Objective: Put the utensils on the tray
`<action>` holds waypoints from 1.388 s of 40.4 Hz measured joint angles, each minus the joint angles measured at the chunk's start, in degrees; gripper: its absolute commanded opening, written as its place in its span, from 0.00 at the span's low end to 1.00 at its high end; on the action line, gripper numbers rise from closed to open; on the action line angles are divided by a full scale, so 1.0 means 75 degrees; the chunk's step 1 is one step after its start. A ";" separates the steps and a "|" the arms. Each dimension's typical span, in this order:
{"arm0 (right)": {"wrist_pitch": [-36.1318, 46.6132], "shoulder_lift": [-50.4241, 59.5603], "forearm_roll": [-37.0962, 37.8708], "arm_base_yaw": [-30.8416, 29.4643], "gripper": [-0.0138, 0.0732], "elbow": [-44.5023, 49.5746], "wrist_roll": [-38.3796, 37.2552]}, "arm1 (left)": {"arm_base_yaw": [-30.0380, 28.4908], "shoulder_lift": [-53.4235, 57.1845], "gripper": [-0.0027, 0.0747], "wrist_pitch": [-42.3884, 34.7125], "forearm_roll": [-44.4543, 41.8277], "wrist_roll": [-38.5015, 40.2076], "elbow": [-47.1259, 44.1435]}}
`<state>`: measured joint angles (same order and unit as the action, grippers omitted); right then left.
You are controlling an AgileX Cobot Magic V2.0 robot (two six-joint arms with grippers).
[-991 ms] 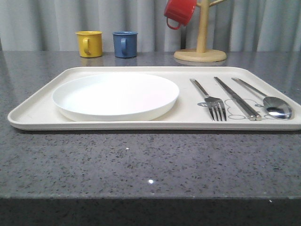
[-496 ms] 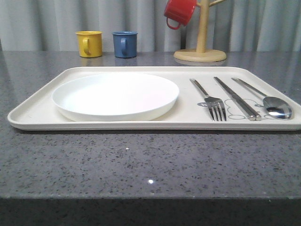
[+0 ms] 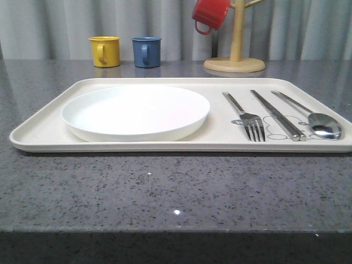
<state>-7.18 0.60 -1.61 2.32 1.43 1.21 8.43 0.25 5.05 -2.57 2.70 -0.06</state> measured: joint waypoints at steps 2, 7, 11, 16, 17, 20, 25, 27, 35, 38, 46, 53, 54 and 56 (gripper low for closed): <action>0.0060 0.0000 0.0000 0.0031 0.08 0.0000 0.0000 | 0.0000 0.0000 0.01 0.0000 0.0000 0.0000 0.0000; 0.0093 0.0000 0.0000 0.0108 0.08 0.0000 0.0000 | 0.0000 0.0000 0.01 0.0000 0.0000 0.0000 0.0000; 0.0106 0.0000 0.0000 0.0124 0.08 0.0000 0.0000 | 0.0000 0.0000 0.01 0.0000 0.0000 0.0000 0.0000; 0.0106 0.0000 0.0000 0.0124 0.08 0.0000 0.0000 | 0.0000 0.0000 0.01 0.0000 0.0000 0.0000 0.0000; 0.0106 0.0000 0.0000 0.0124 0.08 0.0000 0.0000 | 0.0000 0.0000 0.01 0.0000 0.0000 0.0000 0.0000; 0.0106 0.0000 0.0000 0.0124 0.08 0.0000 0.0000 | 0.0000 0.0000 0.01 0.0000 0.0000 0.0000 0.0000; 0.0106 0.0000 0.0000 0.0124 0.08 0.0000 0.0000 | 0.0000 0.0000 0.01 0.0000 0.0000 0.0000 0.0000; 0.0106 0.0000 0.0000 0.0124 0.08 0.0000 0.0000 | 0.0000 0.0000 0.01 0.0000 0.0000 0.0000 0.0000; 0.0106 0.0000 0.0000 0.0124 0.08 0.0000 0.0000 | -0.0118 0.0000 0.01 -0.0005 0.0000 0.0000 0.0000; 0.0106 0.0000 0.0000 0.0124 0.08 0.0000 0.0000 | -0.0369 0.0000 0.01 -0.0005 0.0000 0.0000 0.0000; 0.0106 0.0000 0.0000 0.0124 0.08 0.0000 0.0000 | -0.0632 0.0000 0.01 -0.0005 0.0000 0.0014 0.0000; 0.0106 0.0000 0.0000 0.0124 0.08 0.0000 0.0000 | -0.0632 0.0000 0.01 -0.0005 0.0000 0.0014 0.0000; 0.0106 0.0000 0.0000 0.0124 0.08 0.0000 0.0000 | -0.0632 0.0000 0.01 -0.0005 0.0000 0.0014 0.0000; 0.0106 0.0000 0.0000 0.0124 0.08 0.0000 0.0000 | -0.0632 0.0000 0.01 -0.0005 0.0000 0.0014 0.0000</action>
<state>-6.39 0.60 -1.61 3.25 1.43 1.21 3.69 0.25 5.02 -2.57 2.80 -0.06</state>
